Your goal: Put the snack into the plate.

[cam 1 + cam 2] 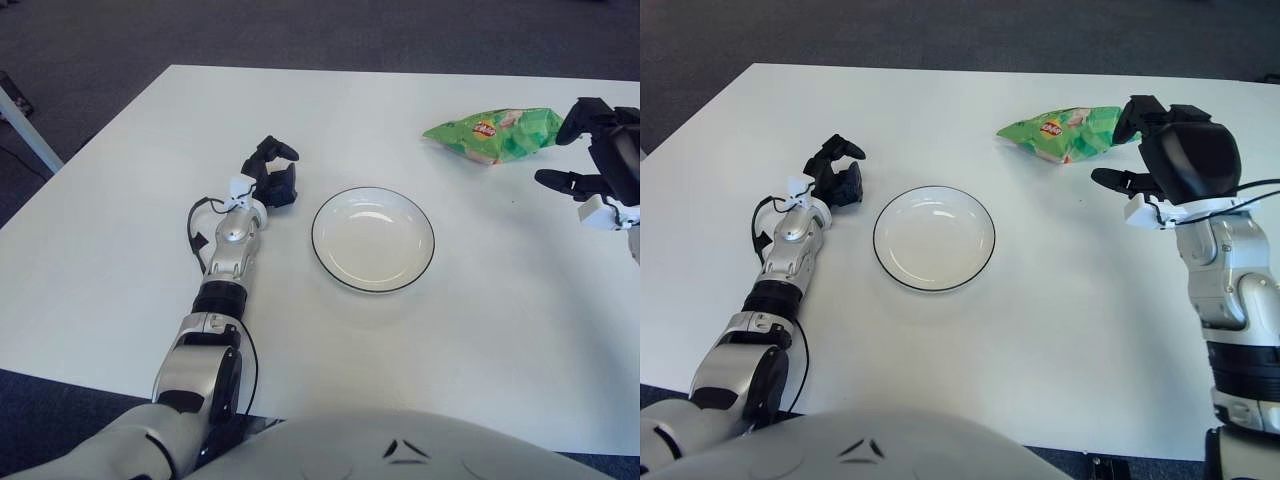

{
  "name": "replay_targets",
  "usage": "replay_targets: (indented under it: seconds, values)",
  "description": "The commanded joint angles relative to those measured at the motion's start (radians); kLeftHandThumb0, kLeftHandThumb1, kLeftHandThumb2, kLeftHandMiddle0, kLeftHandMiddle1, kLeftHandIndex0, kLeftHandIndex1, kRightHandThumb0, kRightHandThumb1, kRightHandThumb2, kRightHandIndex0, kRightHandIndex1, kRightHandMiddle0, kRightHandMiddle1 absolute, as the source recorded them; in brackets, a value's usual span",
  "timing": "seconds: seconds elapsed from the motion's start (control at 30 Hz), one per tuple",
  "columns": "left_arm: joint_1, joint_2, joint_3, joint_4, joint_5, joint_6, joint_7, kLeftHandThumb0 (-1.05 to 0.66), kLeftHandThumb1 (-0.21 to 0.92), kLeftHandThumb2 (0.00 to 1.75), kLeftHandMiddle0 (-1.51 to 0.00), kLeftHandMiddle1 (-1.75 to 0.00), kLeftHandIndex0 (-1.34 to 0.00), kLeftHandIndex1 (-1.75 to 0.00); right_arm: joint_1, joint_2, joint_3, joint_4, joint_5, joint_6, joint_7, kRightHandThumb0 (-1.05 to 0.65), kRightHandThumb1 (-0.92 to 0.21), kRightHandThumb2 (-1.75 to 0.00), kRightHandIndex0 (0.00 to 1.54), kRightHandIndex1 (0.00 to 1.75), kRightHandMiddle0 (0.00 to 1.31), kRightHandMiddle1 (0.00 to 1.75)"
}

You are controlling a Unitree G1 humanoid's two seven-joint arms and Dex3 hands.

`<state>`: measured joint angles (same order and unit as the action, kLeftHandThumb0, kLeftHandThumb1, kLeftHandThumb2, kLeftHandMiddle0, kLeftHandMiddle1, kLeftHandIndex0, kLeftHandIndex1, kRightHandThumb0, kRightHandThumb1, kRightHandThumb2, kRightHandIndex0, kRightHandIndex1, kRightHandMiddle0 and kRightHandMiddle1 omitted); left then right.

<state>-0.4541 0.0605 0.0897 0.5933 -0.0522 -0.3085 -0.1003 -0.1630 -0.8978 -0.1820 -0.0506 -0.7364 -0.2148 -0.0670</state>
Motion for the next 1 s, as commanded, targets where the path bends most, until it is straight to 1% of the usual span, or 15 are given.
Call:
replay_targets:
  seconds: [0.0, 0.1, 0.23, 0.27, 0.37, 0.43, 0.5, 0.6, 0.67, 0.73, 0.97]
  values:
    - [0.071, -0.007, 0.001, 0.041, -0.004, -0.01, -0.005, -0.43, 0.5, 1.09, -1.23, -1.75, -0.48, -1.75, -0.049, -0.052, 0.031, 0.084, -0.033, -0.05, -0.027, -0.62, -0.76, -0.53, 0.3, 1.23, 0.03, 1.36]
    - [0.073, -0.006, -0.001, 0.04, -0.002, -0.013, -0.005, -0.43, 0.5, 1.09, -1.23, -1.75, -0.48, -1.75, -0.08, -0.079, 0.056, 0.132, -0.054, -0.072, -0.035, -0.7, -0.76, -0.51, 0.28, 1.15, 0.01, 1.23]
    - [0.074, -0.002, -0.005, 0.037, -0.002, -0.008, -0.013, -0.43, 0.5, 1.09, -1.23, -1.75, -0.47, -1.75, -0.115, -0.095, 0.085, 0.159, -0.072, -0.077, -0.025, -0.76, -0.78, -0.47, 0.25, 1.02, 0.0, 1.09]
    - [0.074, -0.001, -0.006, 0.037, -0.002, -0.007, -0.014, -0.43, 0.5, 1.09, -1.23, -1.75, -0.47, -1.75, -0.128, -0.097, 0.095, 0.162, -0.077, -0.073, -0.017, -0.76, -0.79, -0.46, 0.25, 1.0, 0.0, 1.08]
    - [0.076, -0.001, -0.007, 0.035, -0.001, -0.006, -0.015, -0.42, 0.51, 1.08, -1.22, -1.75, -0.47, -1.75, -0.156, -0.1, 0.115, 0.173, -0.087, -0.068, 0.0, -0.8, -0.81, -0.42, 0.22, 0.88, 0.0, 1.0]
    - [0.075, -0.003, -0.005, 0.037, -0.003, -0.011, -0.012, -0.42, 0.51, 1.08, -1.22, -1.75, -0.47, -1.75, -0.192, -0.102, 0.14, 0.197, -0.096, -0.065, 0.02, -0.81, -0.82, -0.4, 0.21, 0.84, 0.0, 0.98]
    - [0.074, -0.003, -0.004, 0.039, -0.004, -0.013, -0.012, -0.42, 0.51, 1.08, -1.22, -1.75, -0.47, -1.75, -0.214, -0.103, 0.156, 0.213, -0.1, -0.065, 0.031, -0.84, -0.87, -0.33, 0.2, 0.71, 0.0, 0.94]
    - [0.072, -0.005, -0.002, 0.049, -0.004, -0.026, -0.008, -0.42, 0.5, 1.08, -1.22, -1.75, -0.47, -1.75, -0.253, -0.103, 0.185, 0.25, -0.108, -0.066, 0.047, -0.87, -0.9, -0.29, 0.18, 0.6, 0.0, 0.91]
    - [0.071, -0.006, -0.001, 0.052, -0.004, -0.033, -0.006, -0.43, 0.49, 1.1, -1.23, -1.75, -0.48, -1.75, -0.276, -0.102, 0.203, 0.271, -0.116, -0.064, 0.056, -0.9, -0.91, -0.3, 0.18, 0.48, 0.0, 0.91]
    - [0.07, -0.006, 0.0, 0.055, -0.004, -0.037, -0.007, -0.43, 0.49, 1.11, -1.24, -1.75, -0.48, -1.75, -0.299, -0.101, 0.221, 0.29, -0.126, -0.062, 0.062, -0.91, -0.92, -0.31, 0.17, 0.41, 0.0, 0.9]
    - [0.068, -0.003, -0.002, 0.063, -0.002, -0.043, -0.01, -0.43, 0.48, 1.12, -1.24, -1.75, -0.49, -1.75, -0.381, -0.092, 0.285, 0.353, -0.153, -0.041, 0.1, -0.95, -0.92, -0.38, 0.13, 0.23, 0.0, 0.85]
